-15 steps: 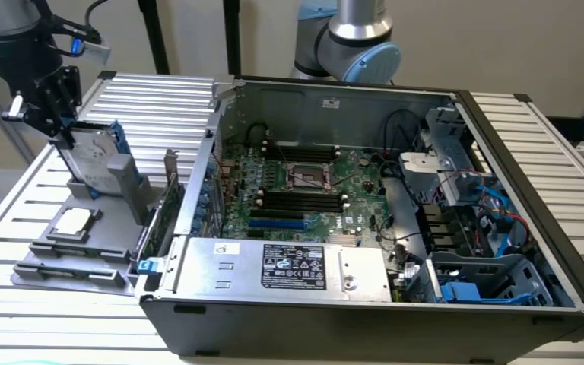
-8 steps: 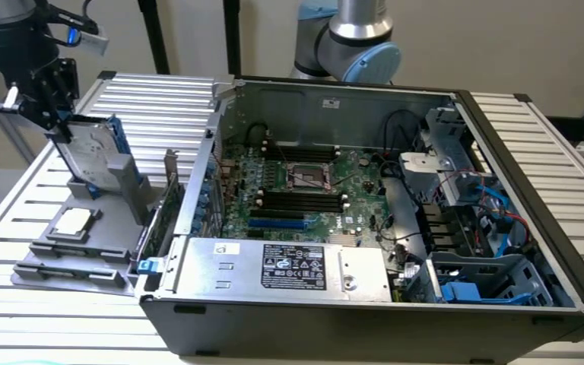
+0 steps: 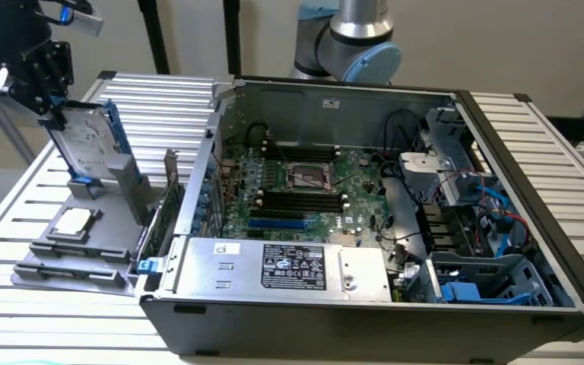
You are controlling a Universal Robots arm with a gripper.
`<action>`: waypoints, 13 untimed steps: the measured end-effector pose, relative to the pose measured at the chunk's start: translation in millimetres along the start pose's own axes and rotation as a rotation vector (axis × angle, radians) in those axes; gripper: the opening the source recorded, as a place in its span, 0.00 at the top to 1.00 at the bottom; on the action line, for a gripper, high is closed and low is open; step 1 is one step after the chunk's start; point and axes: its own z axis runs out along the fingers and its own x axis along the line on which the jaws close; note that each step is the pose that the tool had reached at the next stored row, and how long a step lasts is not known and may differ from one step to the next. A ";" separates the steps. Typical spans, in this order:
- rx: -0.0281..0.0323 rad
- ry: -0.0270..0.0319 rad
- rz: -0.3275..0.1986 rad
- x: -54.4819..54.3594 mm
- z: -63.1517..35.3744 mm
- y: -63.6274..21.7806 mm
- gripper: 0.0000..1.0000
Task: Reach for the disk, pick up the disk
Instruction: 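Pick up the disk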
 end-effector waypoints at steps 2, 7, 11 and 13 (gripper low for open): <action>0.0003 -0.0003 0.000 -0.2 -9.2 -0.8 0.67; 0.0001 -0.0003 0.000 -0.5 -32.0 -3.8 0.67; 0.0000 -0.0002 -0.001 -0.3 -50.2 -9.4 0.67; 0.0000 -0.0009 -0.002 0.3 -59.2 -13.8 0.67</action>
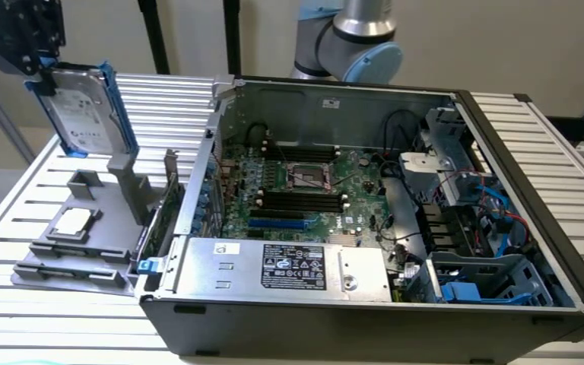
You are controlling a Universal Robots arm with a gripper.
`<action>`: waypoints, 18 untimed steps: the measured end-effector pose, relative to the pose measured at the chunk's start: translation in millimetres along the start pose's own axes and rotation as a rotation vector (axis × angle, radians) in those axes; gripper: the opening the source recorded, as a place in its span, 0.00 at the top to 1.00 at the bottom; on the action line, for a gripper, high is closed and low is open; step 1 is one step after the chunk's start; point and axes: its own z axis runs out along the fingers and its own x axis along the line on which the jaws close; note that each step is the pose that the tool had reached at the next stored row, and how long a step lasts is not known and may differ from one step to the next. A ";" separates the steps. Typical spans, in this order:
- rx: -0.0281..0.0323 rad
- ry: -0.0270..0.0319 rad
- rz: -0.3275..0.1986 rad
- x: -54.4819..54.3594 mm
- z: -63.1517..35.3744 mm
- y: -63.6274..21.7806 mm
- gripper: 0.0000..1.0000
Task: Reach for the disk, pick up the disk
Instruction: 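Pick up the disk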
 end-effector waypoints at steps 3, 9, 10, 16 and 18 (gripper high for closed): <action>-0.0002 -0.0014 -0.002 1.1 -13.8 -7.4 0.67; -0.0005 -0.0042 -0.006 3.6 -41.5 -23.4 0.67; -0.0004 -0.0048 -0.007 4.1 -46.0 -26.5 0.67; -0.0007 -0.0071 -0.007 7.8 -73.5 -50.8 0.67; -0.0010 -0.0072 -0.007 9.5 -82.7 -60.0 0.67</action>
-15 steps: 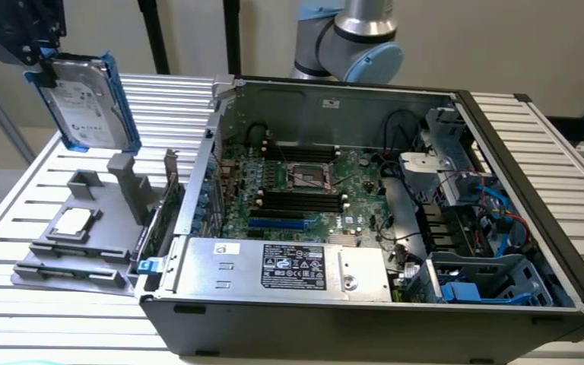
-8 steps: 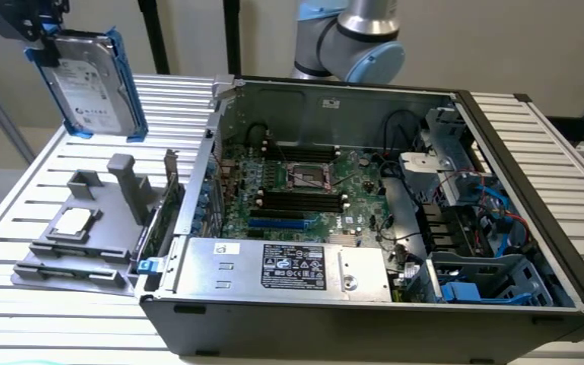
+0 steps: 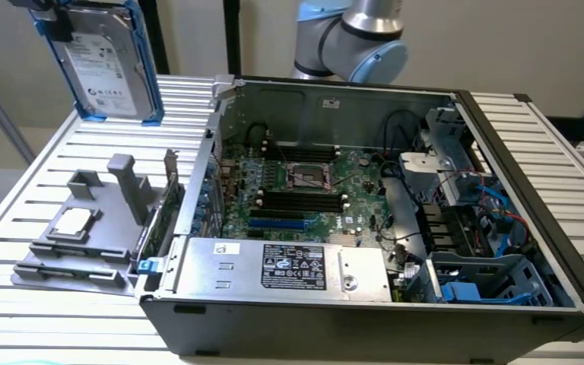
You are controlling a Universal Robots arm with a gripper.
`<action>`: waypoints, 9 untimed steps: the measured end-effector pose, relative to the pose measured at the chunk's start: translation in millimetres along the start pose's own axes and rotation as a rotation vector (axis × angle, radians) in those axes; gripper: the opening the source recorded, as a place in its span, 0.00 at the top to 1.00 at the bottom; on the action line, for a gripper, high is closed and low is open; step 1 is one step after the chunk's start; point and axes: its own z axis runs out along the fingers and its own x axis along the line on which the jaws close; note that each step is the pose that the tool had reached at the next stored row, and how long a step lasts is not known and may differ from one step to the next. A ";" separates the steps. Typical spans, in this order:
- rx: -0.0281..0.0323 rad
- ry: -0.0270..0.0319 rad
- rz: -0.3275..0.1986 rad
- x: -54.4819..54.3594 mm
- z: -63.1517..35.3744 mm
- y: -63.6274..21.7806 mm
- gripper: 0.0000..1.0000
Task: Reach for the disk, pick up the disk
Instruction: 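Pick up the disk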
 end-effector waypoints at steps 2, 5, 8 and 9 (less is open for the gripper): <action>-0.0007 -0.0001 0.000 1.8 -8.6 -9.3 0.67; -0.0012 -0.0010 0.000 4.6 -16.8 -23.1 0.67; -0.0012 -0.0020 0.000 7.6 -20.7 -36.8 0.67; -0.0013 -0.0025 0.000 8.6 -21.6 -41.4 0.67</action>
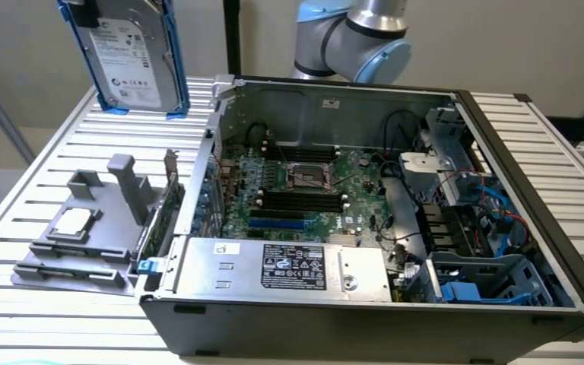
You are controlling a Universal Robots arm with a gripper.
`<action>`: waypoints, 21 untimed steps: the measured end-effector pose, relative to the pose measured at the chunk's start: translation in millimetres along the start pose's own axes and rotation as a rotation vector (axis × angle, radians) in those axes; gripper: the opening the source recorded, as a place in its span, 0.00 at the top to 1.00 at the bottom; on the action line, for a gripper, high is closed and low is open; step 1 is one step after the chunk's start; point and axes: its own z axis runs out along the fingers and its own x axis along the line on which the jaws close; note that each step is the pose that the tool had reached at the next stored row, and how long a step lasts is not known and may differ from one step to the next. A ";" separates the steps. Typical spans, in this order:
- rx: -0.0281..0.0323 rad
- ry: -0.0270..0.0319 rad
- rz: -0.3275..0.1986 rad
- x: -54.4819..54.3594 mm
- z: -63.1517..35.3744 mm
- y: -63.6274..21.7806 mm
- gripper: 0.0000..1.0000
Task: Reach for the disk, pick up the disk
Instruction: 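Pick up the disk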
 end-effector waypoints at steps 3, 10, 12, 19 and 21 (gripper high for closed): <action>-0.0002 -0.0016 0.000 2.5 -2.0 -13.9 0.67; -0.0003 -0.0034 0.000 8.1 -4.4 -46.2 0.67; -0.0004 -0.0034 0.000 10.3 -4.6 -55.7 0.67; -0.0007 -0.0034 0.000 18.3 -5.2 -87.8 0.67; -0.0007 -0.0033 0.000 21.4 -5.4 -97.2 0.67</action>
